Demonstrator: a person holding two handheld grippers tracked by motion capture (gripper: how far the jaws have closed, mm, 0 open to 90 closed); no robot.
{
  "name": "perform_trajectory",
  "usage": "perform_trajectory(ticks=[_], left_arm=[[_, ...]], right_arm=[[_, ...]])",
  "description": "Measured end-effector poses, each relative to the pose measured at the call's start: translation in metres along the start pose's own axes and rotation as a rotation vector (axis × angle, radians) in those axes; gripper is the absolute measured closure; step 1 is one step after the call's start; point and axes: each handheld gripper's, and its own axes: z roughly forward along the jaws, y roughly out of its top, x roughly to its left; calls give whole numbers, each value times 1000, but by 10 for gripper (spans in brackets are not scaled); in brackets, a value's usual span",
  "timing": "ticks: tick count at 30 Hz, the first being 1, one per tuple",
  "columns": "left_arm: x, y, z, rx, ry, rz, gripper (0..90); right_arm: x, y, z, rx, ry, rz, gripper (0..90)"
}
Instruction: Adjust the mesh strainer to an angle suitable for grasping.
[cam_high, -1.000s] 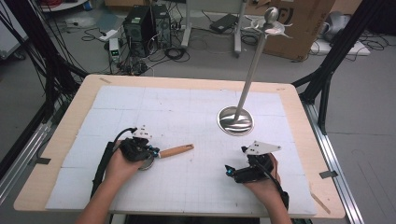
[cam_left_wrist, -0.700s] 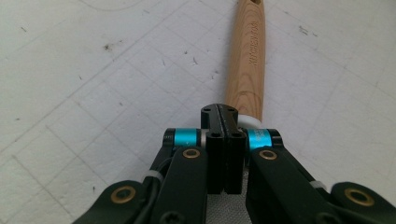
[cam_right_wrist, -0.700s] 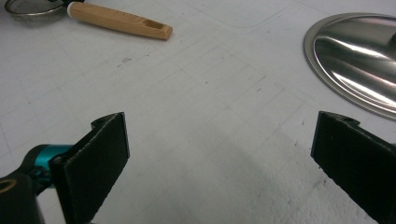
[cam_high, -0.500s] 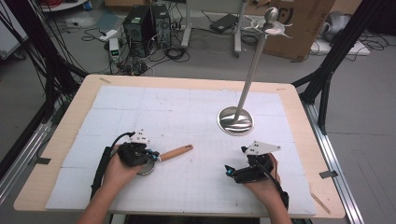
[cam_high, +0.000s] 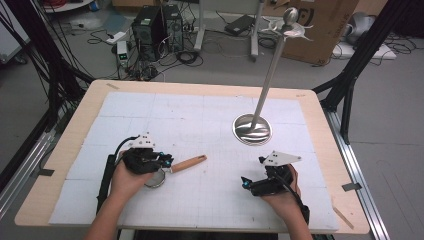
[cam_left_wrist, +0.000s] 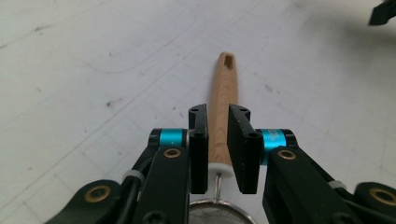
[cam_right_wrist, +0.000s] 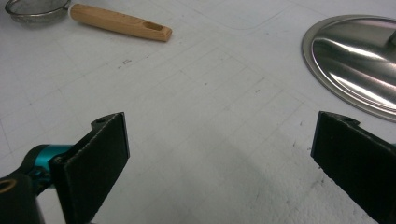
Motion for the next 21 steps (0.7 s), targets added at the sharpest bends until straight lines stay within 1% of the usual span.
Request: perform_trajectory(ticks=[5, 8, 10, 11, 13, 19, 21], left_arm=[[0, 3, -3, -31, -39, 7, 709], [-2, 6, -4, -50, -63, 24, 663], [-4, 7, -4, -55, -66, 43, 622], [-5, 8, -5, -62, -71, 44, 610], [-7, 8, -7, -76, -71, 46, 583], [-8, 9, -12, -103, -49, 59, 468], [-8, 9, -12, -113, -48, 55, 429]], right_arm=[[-1, 0, -1, -2, -1, 3, 32], [-1, 0, 0, 3, 1, 7, 31], [-2, 0, 0, 1, 0, 4, 31], [-2, 0, 0, -2, -1, 5, 31], [-3, 0, -1, -3, -1, 12, 31], [-4, 1, -1, -9, -2, 18, 31], [-4, 1, -1, -4, -1, 21, 31]])
